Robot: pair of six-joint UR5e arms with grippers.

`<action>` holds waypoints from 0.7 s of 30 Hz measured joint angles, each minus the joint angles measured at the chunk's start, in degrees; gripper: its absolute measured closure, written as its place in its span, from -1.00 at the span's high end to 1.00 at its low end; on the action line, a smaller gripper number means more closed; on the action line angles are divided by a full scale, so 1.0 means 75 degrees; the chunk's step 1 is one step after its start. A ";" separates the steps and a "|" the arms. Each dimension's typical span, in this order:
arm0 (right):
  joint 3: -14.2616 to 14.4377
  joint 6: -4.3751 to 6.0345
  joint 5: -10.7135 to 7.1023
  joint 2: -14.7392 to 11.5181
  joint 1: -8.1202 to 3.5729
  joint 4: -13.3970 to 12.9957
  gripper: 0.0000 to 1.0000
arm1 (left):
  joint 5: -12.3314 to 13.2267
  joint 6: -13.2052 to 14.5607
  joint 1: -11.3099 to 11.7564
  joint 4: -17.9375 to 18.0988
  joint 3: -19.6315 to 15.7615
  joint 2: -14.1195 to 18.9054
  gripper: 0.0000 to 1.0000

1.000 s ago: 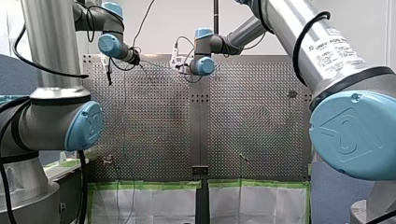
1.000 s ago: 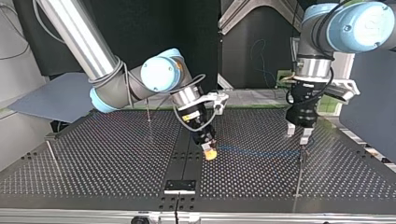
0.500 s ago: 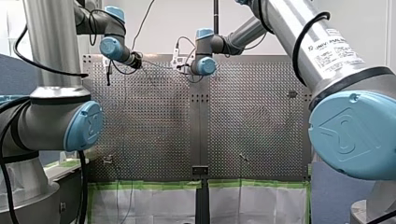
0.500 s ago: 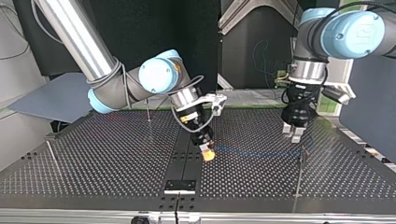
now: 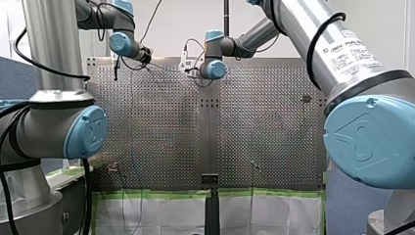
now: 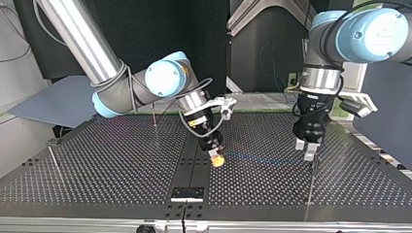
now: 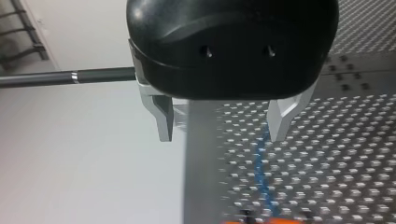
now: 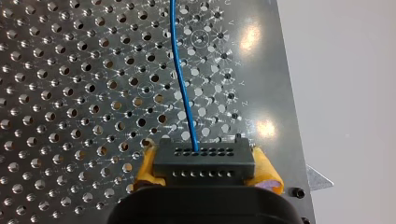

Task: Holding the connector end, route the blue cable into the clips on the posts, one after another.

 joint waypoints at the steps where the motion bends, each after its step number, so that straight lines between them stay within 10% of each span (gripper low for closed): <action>1: 0.0000 0.0000 -0.0001 0.0001 0.0001 -0.0003 -1.00 | -0.0007 0.0001 -0.0022 -0.0006 0.0053 -0.0021 1.00; 21: 0.0001 0.0001 -0.0022 0.0003 -0.0020 0.0007 -1.00 | -0.0403 0.0196 -0.0289 0.0151 0.0208 -0.0645 1.00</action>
